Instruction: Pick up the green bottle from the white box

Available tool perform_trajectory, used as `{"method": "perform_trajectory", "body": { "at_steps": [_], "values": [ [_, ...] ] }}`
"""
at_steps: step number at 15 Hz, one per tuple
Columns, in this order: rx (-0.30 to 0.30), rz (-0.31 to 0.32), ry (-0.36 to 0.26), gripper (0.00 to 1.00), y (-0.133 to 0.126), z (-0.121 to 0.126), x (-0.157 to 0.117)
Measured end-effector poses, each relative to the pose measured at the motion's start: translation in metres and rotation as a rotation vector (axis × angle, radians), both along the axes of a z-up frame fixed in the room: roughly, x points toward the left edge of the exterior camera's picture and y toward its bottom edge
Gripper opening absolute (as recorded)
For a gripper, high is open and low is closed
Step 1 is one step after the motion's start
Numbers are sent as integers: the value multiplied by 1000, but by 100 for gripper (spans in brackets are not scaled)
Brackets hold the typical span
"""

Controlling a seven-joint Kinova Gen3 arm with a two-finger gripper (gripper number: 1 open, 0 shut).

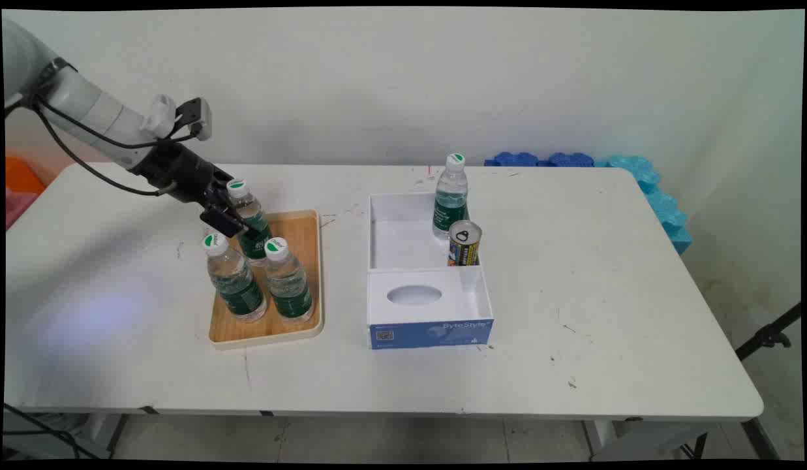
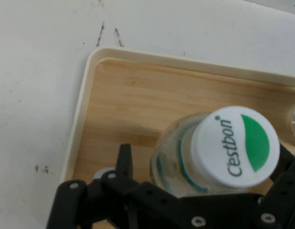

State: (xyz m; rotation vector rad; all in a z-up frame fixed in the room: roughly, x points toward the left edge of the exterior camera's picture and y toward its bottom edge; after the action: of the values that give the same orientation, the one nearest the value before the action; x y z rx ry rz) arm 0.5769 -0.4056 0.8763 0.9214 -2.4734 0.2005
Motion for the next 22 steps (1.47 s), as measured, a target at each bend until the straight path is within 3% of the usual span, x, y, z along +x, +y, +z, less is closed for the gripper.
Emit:
{"method": "perform_trajectory", "body": {
  "at_steps": [5,14,17,22],
  "values": [
    [-24,8,1,100,-3,16,0],
    [-34,33,38,100,-2,104,-12],
    [-51,22,66,100,-11,140,-31],
    [-81,-4,83,100,-33,173,-80]
  ]
}}
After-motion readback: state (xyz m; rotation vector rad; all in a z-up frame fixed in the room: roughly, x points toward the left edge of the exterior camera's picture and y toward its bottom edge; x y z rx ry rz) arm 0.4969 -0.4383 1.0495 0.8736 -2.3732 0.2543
